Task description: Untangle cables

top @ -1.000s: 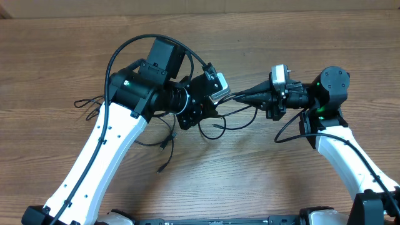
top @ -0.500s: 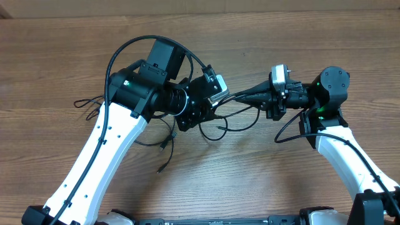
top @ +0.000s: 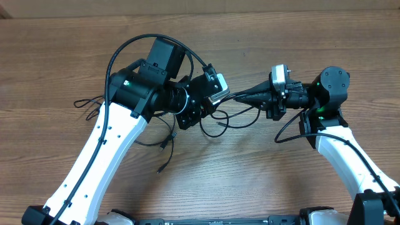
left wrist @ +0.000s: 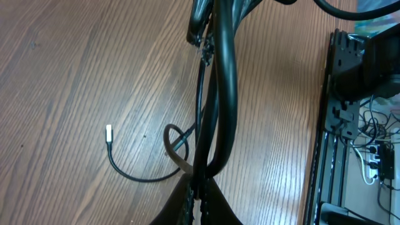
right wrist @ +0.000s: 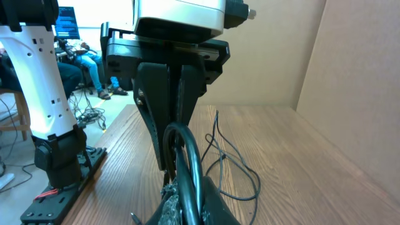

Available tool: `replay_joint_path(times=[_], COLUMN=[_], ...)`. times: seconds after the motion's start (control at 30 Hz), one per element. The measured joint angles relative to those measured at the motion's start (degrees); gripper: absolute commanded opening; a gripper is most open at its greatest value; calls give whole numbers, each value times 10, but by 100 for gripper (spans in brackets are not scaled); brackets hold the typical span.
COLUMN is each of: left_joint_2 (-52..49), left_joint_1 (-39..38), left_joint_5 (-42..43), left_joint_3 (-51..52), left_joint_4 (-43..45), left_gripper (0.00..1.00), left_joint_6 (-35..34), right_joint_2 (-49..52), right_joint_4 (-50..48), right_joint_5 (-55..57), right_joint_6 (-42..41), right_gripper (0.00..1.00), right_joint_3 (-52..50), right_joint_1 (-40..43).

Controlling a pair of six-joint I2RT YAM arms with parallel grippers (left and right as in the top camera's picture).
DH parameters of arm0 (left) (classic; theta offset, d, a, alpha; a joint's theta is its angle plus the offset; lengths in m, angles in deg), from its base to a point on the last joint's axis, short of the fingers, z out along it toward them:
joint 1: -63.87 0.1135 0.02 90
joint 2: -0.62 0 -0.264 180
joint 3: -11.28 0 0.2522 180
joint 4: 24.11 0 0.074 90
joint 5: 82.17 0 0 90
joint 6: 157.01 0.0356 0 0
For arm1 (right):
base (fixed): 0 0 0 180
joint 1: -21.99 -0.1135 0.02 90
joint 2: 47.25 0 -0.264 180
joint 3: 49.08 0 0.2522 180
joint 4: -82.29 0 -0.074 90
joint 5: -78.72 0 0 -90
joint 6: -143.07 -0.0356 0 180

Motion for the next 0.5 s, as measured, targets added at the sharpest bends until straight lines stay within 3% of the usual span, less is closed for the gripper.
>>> replay_joint_path(times=[0.03,0.07,0.5], left_joint_2=[0,0,0], left_joint_1=[0,0,21], left_joint_5=[3,7,29], left_joint_3=[0,0,0], left_joint_4=[2,5,15], left_gripper=[4,4,4], left_joint_6=[0,0,-23], right_joint_2=[0,0,0], right_joint_4=[1,2,2], right_joint_5=[0,0,0], right_joint_6=[-1,-2,1], right_gripper=[34,100,100], right_joint_3=[0,0,0], right_joint_1=[0,0,0])
